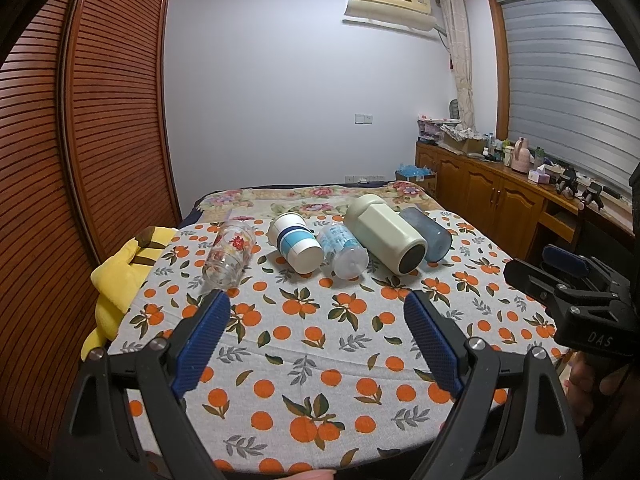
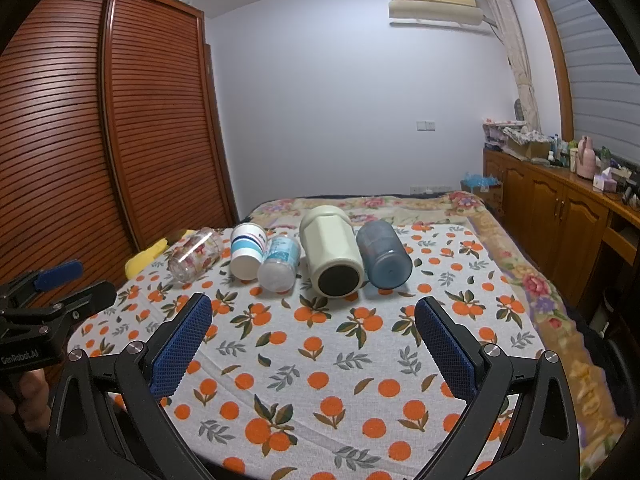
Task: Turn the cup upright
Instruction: 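Move the left gripper toward the clear cotton-swab canister lying on its side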
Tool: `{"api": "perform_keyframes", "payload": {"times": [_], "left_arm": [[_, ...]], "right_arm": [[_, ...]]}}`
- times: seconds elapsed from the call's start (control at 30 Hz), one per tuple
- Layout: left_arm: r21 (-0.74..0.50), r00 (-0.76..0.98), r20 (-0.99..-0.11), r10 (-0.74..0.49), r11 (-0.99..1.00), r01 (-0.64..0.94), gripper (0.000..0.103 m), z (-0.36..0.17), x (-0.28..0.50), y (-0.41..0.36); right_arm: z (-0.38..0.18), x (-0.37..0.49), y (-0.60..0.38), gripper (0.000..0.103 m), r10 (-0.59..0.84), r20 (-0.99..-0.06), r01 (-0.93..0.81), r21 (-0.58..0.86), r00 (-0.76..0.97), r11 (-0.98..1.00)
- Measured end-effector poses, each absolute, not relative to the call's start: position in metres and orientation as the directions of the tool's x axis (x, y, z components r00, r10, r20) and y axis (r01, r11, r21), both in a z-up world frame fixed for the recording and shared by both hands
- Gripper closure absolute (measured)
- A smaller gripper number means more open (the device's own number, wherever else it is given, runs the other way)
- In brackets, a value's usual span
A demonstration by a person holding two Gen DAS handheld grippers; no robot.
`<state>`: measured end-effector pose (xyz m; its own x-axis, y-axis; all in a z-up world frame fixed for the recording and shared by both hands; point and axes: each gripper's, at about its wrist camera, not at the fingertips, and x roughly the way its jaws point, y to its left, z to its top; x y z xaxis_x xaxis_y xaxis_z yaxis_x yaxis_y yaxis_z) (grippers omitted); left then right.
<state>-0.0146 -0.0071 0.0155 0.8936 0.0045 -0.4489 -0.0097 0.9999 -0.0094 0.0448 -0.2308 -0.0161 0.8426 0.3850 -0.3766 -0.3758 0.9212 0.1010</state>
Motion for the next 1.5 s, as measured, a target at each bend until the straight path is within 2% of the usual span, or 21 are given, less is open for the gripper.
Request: {"api": "perform_keyframes", "payload": {"times": [0.5, 1.33, 1.5], "left_arm": [[-0.022, 0.855, -0.519, -0.004, 1.0, -0.009, 0.014, -0.011, 0.011, 0.004], [-0.004, 0.714, -0.695, -0.083, 0.994, 0.111, 0.014, -0.028, 0.157, -0.008], [-0.032, 0.665, -0.739, -0.107, 0.992, 0.124, 0.021, -0.033, 0.186, -0.008]], "right_arm": [[-0.03, 0.061, -0.231, 0.0, 0.385, -0.425, -0.371, 0.119, 0.82, 0.921], [-0.032, 0.191, -0.213, 0.0, 0.434, -0.536, -0.446, 0.116, 0.724, 0.888], [-0.032, 0.212, -0.21, 0.0, 0.439, -0.547, -0.458, 0.112, 0.712, 0.882]]}}
